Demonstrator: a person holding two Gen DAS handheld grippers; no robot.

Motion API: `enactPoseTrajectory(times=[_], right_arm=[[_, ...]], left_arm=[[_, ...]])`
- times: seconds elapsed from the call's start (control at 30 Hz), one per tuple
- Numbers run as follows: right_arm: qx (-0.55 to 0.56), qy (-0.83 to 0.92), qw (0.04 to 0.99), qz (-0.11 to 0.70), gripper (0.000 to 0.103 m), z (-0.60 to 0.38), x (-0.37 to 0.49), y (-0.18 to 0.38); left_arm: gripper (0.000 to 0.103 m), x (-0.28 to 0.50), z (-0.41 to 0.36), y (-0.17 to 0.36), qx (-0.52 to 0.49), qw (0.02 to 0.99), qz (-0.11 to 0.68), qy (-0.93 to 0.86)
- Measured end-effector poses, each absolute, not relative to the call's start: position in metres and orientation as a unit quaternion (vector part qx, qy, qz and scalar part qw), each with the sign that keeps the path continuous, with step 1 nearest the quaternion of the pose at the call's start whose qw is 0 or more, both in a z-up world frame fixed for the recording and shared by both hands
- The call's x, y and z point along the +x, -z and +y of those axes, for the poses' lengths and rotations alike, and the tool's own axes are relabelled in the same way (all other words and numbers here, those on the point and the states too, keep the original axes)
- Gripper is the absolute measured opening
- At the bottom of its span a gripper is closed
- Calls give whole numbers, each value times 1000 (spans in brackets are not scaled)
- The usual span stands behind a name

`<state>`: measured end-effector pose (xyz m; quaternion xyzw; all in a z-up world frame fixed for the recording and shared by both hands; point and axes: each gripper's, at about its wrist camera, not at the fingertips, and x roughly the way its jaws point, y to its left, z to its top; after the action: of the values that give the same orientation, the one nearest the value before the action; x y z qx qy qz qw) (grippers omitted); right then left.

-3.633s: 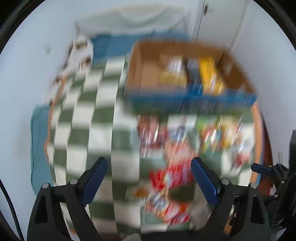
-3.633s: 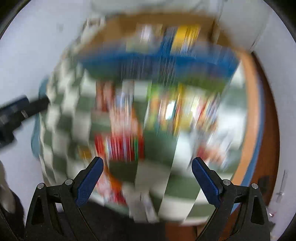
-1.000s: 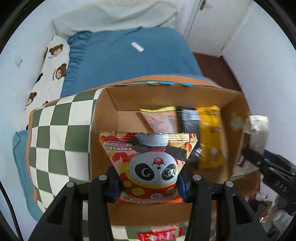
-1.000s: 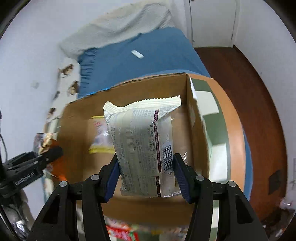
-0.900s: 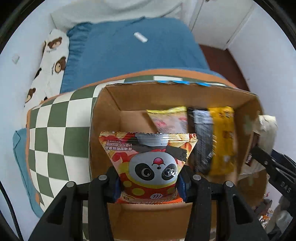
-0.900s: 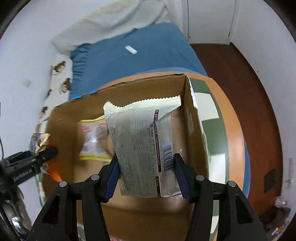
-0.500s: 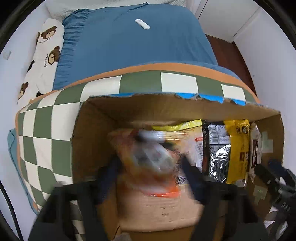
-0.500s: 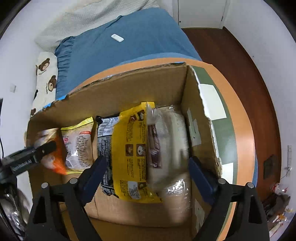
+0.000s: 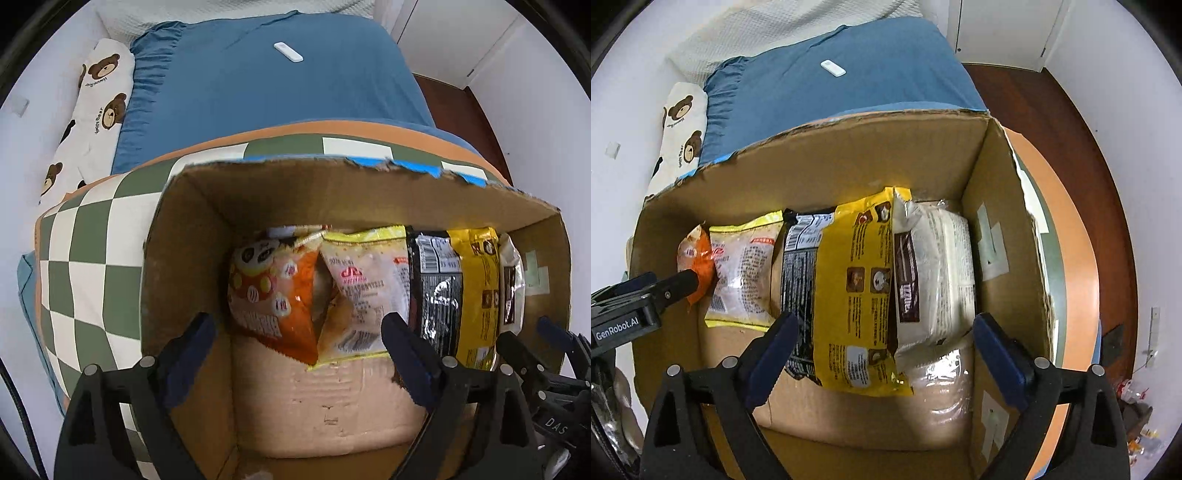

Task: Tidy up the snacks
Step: 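Lower both packets into the box and open both tools, then withdraw both tools from the box toward the remaining snacks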

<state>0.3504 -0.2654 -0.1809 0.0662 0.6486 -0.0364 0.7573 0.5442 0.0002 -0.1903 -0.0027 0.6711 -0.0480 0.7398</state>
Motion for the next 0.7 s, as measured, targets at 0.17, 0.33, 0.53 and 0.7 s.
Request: enactPoseTrajectory(times=[0.17, 0.33, 0.53, 0.7], right_arm=[[53, 34, 770, 635, 97, -261, 336, 169], [43, 30, 789, 612, 97, -255, 314, 149], [32, 23, 814, 579, 97, -245, 280, 117], [29, 12, 834, 551, 97, -239, 248, 89]], left_arm=[[92, 523, -2, 175, -2, 754, 654, 56], [92, 496, -2, 152, 4, 779, 625, 57], [92, 455, -2, 113, 9, 814, 578, 57], [92, 422, -2, 86, 7, 833, 549, 61]])
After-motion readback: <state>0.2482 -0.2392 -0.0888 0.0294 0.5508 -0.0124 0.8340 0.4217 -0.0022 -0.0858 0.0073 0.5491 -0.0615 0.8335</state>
